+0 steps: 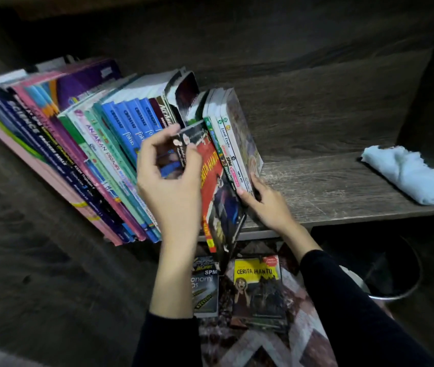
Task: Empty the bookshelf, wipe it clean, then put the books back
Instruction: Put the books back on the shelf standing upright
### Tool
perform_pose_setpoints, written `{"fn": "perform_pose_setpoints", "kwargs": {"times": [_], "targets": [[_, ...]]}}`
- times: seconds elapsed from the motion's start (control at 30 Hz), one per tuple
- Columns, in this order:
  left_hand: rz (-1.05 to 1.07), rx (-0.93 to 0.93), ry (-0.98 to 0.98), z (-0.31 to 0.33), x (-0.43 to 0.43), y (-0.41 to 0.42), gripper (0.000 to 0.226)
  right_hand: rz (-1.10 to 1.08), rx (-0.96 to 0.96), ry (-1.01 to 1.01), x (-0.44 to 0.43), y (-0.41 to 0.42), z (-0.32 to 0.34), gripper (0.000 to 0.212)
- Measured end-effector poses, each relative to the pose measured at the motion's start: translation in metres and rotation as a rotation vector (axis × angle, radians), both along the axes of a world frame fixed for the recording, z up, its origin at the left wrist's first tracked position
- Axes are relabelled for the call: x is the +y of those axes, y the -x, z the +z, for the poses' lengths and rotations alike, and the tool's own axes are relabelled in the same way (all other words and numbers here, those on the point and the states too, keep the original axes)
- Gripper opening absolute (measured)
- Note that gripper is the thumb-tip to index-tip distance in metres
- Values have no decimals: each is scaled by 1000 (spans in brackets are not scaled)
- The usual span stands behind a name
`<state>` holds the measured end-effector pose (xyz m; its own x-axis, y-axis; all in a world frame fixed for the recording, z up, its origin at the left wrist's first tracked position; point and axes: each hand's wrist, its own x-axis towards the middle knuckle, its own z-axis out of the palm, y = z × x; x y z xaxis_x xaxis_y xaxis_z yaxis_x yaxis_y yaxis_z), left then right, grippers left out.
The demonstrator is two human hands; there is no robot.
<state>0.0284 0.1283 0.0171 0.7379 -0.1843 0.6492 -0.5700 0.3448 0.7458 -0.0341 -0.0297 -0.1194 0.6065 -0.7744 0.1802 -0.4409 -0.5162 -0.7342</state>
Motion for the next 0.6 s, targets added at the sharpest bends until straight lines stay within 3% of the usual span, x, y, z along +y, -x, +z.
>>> {"fn": "perform_pose_setpoints", "kwargs": {"times": [0.2, 0.3, 0.37, 0.43, 0.5, 0.6], "targets": [[4, 45, -346, -22, 13, 6, 55, -10, -26, -21, 1, 1, 1, 81], [-9, 63, -551, -25, 23, -15, 57, -23, -50, -44, 2, 2, 4, 73], [-69, 44, -581, -24, 29, -25, 62, -34, -112, -94, 2, 4, 6, 68], [-102, -18, -580, -23, 33, -27, 55, -35, -175, -110, 2, 5, 6, 66], [-63, -80, -579, -20, 36, -22, 32, -50, -187, -87, 3, 4, 7, 65], [-1, -148, -522, -11, 43, -19, 27, -68, -147, -49, 6, 3, 8, 66]]}}
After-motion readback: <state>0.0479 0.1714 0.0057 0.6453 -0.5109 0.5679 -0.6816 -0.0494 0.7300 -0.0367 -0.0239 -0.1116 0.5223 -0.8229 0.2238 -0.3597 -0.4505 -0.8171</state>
